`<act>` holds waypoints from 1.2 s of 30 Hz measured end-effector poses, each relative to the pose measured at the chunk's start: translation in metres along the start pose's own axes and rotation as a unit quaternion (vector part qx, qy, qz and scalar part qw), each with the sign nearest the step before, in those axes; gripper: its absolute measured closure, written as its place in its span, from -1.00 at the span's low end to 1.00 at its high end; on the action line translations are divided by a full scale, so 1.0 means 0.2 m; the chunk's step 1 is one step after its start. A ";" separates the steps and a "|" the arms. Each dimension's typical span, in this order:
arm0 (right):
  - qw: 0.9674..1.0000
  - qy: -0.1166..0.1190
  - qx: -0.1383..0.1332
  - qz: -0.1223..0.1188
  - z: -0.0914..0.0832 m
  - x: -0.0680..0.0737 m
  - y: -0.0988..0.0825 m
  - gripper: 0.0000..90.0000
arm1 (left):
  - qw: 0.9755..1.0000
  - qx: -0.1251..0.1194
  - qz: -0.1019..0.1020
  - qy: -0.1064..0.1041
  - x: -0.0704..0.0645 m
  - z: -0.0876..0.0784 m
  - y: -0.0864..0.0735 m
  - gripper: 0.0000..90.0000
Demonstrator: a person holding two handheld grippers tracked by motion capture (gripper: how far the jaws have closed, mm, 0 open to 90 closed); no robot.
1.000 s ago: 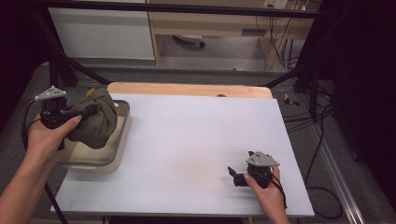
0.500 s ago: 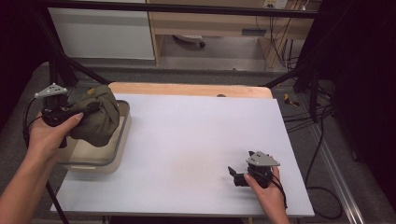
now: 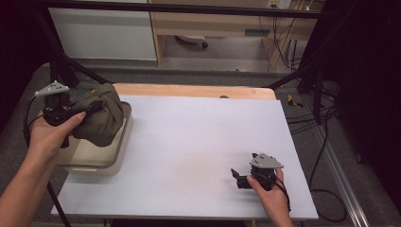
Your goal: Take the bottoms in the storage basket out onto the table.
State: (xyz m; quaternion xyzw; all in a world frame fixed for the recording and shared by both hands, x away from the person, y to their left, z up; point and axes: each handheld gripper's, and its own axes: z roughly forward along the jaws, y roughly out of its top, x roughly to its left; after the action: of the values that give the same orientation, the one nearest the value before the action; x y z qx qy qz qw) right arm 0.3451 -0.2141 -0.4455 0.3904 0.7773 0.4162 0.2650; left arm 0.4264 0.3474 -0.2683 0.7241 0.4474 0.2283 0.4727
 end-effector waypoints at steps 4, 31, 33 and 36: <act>1.000 0.000 0.001 0.001 0.00 0.00 0.00 -0.94 | 1.000 -0.002 -0.002 -0.004 -0.01 0.00 0.01 0.33; 1.000 0.002 -0.004 0.003 0.00 0.00 0.01 -0.94 | 0.999 -0.016 -0.001 -0.032 -0.14 0.08 0.14 0.32; 1.000 0.002 -0.005 0.005 0.00 0.00 0.01 -0.94 | 0.999 -0.017 -0.004 -0.036 -0.15 0.09 0.14 0.32; 1.000 0.002 -0.007 0.004 -0.01 0.00 0.01 -0.94 | 0.999 -0.016 0.000 -0.035 -0.16 0.11 0.15 0.32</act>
State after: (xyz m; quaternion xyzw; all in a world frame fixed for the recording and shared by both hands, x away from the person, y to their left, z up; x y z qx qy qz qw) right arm 0.3451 -0.2147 -0.4435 0.3908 0.7733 0.4232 0.2647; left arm 0.4398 0.3048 -0.2479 0.7242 0.4268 0.2095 0.4995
